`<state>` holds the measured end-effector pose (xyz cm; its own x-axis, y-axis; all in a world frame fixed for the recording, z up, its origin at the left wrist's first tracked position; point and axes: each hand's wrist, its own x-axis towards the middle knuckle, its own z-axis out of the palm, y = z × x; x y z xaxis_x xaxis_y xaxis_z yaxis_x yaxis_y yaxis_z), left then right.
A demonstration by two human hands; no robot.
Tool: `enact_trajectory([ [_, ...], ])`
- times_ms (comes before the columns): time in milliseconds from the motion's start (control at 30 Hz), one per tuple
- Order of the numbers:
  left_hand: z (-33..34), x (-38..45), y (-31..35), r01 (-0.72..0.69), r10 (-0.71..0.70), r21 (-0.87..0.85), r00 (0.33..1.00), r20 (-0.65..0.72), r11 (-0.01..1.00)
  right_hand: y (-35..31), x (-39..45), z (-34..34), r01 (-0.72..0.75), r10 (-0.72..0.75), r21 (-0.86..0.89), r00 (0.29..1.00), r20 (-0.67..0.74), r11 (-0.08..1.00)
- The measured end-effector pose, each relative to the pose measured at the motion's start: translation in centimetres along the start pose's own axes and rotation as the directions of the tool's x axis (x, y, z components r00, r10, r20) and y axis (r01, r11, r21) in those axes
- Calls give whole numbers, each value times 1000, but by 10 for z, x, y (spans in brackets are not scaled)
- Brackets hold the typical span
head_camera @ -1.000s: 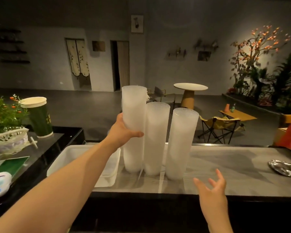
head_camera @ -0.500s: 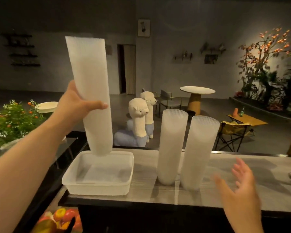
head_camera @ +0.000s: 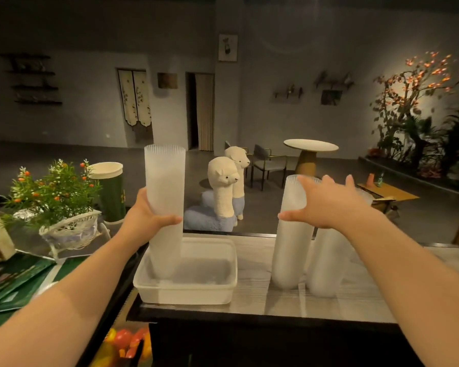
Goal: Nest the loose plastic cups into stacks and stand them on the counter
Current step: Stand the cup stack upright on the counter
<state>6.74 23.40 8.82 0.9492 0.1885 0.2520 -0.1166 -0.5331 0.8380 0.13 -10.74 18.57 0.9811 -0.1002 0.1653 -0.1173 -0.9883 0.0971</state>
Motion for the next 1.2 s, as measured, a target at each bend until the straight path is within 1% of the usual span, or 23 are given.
enact_trajectory([
  [33, 0, 2, -2, 2, -2, -7, 1000, 2, 1000, -2, 2, 4, -1, 2, -40, 1000, 3, 999],
  [67, -1, 3, -4, 0, 0, -9, 1000, 1, 1000, -4, 3, 8, -15, 14, -61, 1000, -25, 998],
  [133, -1, 4, -7, 6, -6, -7, 1000, -4, 1000, -9, 3, 18, -60, 46, -88, 988, -147, 994],
  [200, -1, 4, -13, 5, -5, -4, 1000, -5, 1000, -18, 0, 31, -75, 43, -96, 954, -297, 992],
  [267, 1, 1, -19, 2, -2, 2, 1000, -3, 1000, -26, -2, 48, -27, 28, 8, 910, -414, 1000],
  [300, 2, 0, -19, -1, 1, 7, 1000, -1, 1000, -30, -4, 55, 15, 46, 134, 896, -441, 991],
  [367, 4, 1, -18, -4, 4, 15, 1000, 11, 1000, -36, -7, 62, 95, 115, 416, 885, -451, 904],
  [400, 4, 2, -18, -4, 4, 10, 1000, 22, 1000, -41, -9, 63, 122, 135, 485, 877, -462, 866],
  [467, 2, 5, -17, -3, 3, 1, 999, 44, 1000, -50, -11, 58, 170, 148, 517, 843, -517, 839],
  [500, 1, 6, -17, 3, -3, -2, 998, 58, 1000, -55, -12, 51, 198, 153, 517, 815, -559, 833],
  [567, -1, 9, -16, 15, -13, -19, 996, 87, 1000, -68, -15, 27, 271, 184, 532, 736, -651, 802],
  [633, -3, 10, -16, 17, -14, -30, 993, 116, 999, -82, -17, -2, 364, 216, 582, 683, -698, 727],
  [667, -4, 10, -17, 12, -7, -36, 992, 126, 999, -91, -18, -17, 405, 222, 610, 679, -699, 682],
  [733, -6, 11, -18, 7, 1, -51, 990, 144, 999, -111, -15, -33, 450, 199, 645, 704, -682, 618],
  [800, -9, 11, -18, 7, -1, -43, 988, 156, 999, -132, -7, -31, 452, 128, 651, 754, -644, 610],
  [900, -12, 8, -15, -12, 13, -11, 985, 171, 1000, -162, 8, -1, 421, -6, 647, 841, -541, 636],
  [967, -12, 6, -15, -21, 21, -7, 985, 170, 1000, -174, 20, 25, 408, -56, 672, 876, -480, 618],
  [1033, -13, 3, -14, -19, 18, 2, 986, 164, 1000, -182, 28, 45, 405, -77, 704, 891, -448, 583],
  [1133, -12, 3, -14, 11, -10, -3, 988, 152, 1000, -189, 35, 64, 413, -26, 751, 883, -468, 516],
  [1200, -11, 4, -15, 26, -24, -15, 989, 146, 1000, -188, 39, 71, 432, -34, 771, 880, -473, 468],
])
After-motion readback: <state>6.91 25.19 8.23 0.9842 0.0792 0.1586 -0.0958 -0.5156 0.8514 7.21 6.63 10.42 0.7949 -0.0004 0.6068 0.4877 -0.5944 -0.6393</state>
